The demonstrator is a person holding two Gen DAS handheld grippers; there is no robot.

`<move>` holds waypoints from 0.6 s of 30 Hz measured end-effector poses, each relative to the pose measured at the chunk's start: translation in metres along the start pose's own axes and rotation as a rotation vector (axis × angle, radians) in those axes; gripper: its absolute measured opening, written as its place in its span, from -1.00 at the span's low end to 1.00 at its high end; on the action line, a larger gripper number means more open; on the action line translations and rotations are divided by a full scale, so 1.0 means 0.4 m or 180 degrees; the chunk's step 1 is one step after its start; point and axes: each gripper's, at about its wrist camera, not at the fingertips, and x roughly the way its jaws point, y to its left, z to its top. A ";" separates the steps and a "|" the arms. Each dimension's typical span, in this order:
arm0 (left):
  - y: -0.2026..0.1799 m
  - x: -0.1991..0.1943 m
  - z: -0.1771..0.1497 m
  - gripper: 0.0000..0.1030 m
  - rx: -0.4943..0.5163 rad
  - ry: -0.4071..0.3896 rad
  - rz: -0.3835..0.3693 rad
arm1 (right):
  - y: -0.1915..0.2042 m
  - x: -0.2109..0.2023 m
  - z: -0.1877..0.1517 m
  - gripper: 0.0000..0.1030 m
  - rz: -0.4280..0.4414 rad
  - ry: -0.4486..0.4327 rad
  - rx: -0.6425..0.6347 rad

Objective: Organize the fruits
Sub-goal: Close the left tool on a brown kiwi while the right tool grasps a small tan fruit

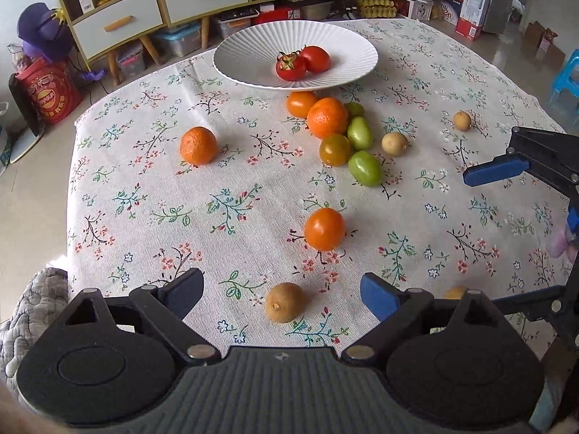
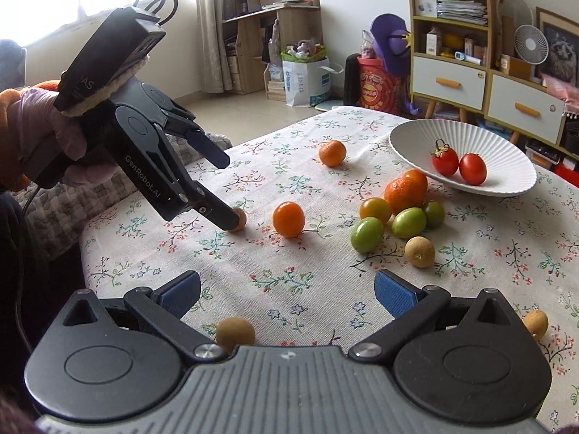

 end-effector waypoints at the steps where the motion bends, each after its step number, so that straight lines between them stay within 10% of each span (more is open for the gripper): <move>1: -0.001 0.004 -0.002 0.66 0.0014 0.0038 -0.0019 | 0.009 0.001 -0.007 0.98 0.0007 0.0017 -0.0041; 9: -0.003 0.037 -0.019 0.19 0.0067 0.0304 -0.0105 | 0.061 0.009 -0.047 0.88 0.0177 0.0206 -0.0250; 18: -0.006 0.052 -0.019 -0.10 0.0055 0.0347 -0.0130 | 0.077 0.022 -0.056 0.22 0.0266 0.0347 -0.0348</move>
